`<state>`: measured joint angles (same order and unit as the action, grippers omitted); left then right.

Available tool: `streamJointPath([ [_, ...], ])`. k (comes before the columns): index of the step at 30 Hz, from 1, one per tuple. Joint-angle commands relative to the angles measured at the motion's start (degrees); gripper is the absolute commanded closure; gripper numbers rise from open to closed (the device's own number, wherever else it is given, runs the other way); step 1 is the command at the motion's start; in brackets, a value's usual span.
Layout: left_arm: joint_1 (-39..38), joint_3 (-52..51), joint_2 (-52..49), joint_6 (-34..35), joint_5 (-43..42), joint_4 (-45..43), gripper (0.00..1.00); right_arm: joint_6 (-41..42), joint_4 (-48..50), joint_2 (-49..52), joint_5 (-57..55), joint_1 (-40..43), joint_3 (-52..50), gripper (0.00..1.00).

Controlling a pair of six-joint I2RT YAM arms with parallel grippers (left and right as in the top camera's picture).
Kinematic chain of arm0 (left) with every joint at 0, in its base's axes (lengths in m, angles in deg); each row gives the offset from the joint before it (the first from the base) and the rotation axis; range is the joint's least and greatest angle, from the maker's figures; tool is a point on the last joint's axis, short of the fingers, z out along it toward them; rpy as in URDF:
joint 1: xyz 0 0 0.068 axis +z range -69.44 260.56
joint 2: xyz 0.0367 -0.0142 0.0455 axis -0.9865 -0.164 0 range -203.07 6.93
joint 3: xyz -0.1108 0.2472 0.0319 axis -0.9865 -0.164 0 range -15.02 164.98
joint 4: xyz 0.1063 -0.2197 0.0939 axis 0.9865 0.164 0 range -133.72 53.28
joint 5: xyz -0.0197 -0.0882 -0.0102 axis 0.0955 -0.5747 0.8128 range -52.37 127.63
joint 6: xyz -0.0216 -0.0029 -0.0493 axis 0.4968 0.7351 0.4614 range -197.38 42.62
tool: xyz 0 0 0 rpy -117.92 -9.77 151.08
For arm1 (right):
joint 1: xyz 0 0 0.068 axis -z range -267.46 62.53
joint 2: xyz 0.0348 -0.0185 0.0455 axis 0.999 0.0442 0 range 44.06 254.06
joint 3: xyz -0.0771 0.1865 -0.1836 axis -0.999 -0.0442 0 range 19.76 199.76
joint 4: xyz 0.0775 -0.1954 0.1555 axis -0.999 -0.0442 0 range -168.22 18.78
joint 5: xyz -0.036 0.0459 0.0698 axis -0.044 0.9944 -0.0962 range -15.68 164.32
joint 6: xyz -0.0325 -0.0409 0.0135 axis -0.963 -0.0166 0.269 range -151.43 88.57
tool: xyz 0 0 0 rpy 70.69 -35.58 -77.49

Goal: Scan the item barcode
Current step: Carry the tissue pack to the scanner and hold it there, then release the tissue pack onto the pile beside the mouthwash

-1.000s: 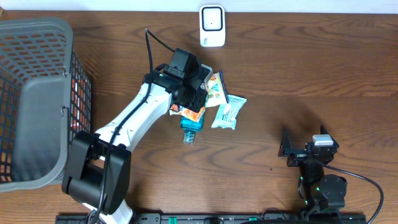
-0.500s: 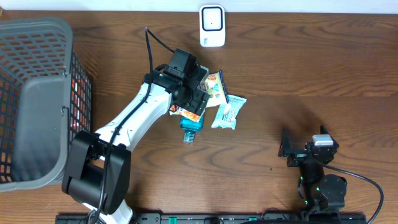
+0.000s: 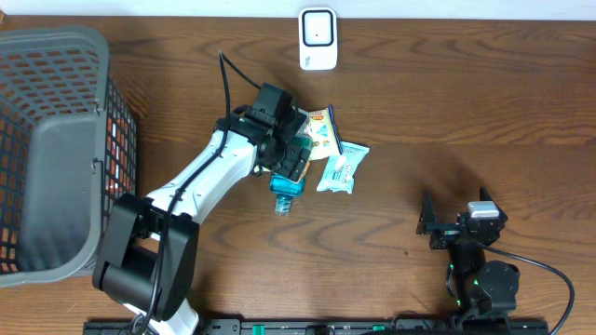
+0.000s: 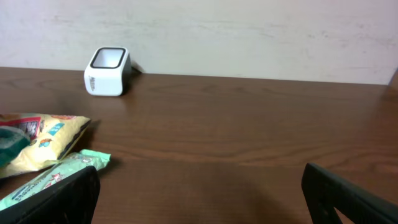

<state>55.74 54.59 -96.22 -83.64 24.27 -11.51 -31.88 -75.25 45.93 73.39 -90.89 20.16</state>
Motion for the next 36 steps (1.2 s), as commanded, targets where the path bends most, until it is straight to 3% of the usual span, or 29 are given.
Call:
streamJointPath([
  [1,0.2,-2.1,-0.3,-0.5,0.6,-1.3,0.18,0.2,-0.2,0.0,-0.4,-0.2,0.0,0.01],
  [11,0.2,-10.8,-0.3,2.1,0.6,-13.2,0.18,0.2,-0.2,0.0,-0.4,-0.2,0.0,0.01],
  [19,0.6,-10.6,0.1,5.4,1.4,-13.6,0.17,0.2,-0.2,0.0,-0.4,-0.2,0.0,0.01],
  [20,1.0,-10.1,0.6,6.8,1.5,-13.4,0.08,0.2,-0.2,0.0,-0.4,-0.2,0.0,0.01],
  [21,1.5,-9.4,1.2,7.6,1.4,-13.1,0.06,0.2,-0.2,0.0,-0.4,-0.2,0.0,0.01],
  [23,2.6,-7.9,3.3,7.9,1.4,-12.5,0.02,0.2,-0.2,0.0,-0.4,-0.2,0.0,0.01],
  [36,8.5,3.8,27.3,2.4,4.7,-8.7,0.02,0.2,-0.2,0.0,-0.4,-0.2,0.0,0.01],
])
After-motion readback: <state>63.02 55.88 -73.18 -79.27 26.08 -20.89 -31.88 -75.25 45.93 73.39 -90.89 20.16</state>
